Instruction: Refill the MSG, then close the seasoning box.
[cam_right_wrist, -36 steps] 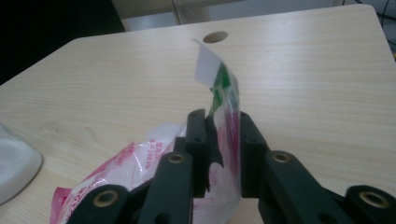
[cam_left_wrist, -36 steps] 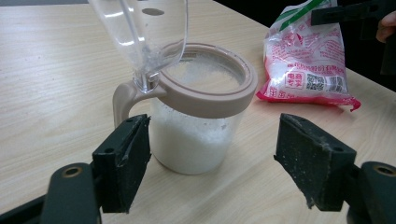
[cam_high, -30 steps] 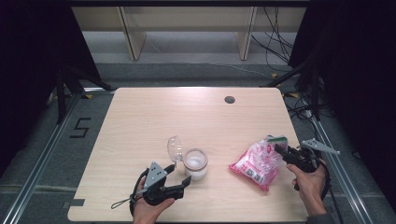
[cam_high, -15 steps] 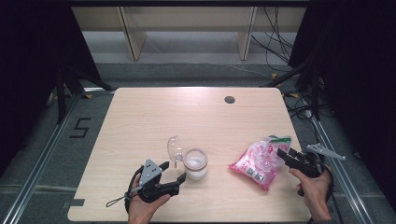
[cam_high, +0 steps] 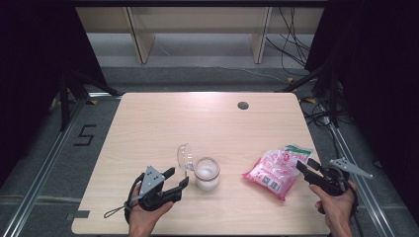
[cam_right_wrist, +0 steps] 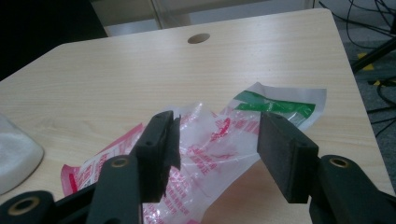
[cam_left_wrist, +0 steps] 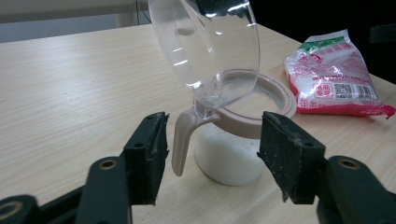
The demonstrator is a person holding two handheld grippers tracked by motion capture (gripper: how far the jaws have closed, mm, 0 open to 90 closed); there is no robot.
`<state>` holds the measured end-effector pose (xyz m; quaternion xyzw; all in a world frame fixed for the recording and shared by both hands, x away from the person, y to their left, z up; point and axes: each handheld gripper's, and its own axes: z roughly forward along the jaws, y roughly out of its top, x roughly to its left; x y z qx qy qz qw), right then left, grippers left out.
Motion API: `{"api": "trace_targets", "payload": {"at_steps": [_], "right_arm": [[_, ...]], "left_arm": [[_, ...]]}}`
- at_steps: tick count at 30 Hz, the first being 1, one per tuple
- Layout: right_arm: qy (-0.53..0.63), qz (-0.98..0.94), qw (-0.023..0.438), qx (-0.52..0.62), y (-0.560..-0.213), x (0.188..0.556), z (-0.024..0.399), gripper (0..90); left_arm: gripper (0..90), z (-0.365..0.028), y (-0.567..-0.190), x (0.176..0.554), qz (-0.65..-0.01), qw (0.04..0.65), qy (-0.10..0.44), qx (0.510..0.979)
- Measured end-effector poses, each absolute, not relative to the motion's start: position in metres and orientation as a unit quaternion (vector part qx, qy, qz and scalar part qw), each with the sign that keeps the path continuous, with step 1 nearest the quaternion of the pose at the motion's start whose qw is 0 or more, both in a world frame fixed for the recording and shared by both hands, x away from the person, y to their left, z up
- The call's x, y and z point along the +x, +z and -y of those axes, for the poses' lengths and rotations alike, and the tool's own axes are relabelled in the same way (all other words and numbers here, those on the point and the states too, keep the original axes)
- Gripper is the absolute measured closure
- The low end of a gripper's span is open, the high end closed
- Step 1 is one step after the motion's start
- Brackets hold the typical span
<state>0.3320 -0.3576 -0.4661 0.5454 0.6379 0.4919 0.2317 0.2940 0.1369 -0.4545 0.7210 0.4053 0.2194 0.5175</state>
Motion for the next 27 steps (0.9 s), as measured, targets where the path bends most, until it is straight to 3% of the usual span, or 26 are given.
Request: {"api": "trace_targets", "payload": {"at_steps": [8,13,27], "right_arm": [[0.484,-0.643,0.237,0.544,-0.461,0.318,0.351,46.2],[0.489,-0.652,0.246,0.524,-0.46,0.314,0.352,45.6],[0.489,-0.657,0.245,0.519,-0.458,0.303,0.347,45.6]], "left_arm": [[69.7,-0.143,-0.456,0.298,-0.397,0.511,0.241,0.723],[79.1,-0.142,-0.458,0.302,-0.405,0.503,0.26,0.718],[88.9,-0.138,-0.461,0.317,-0.394,0.501,0.248,0.73]]}}
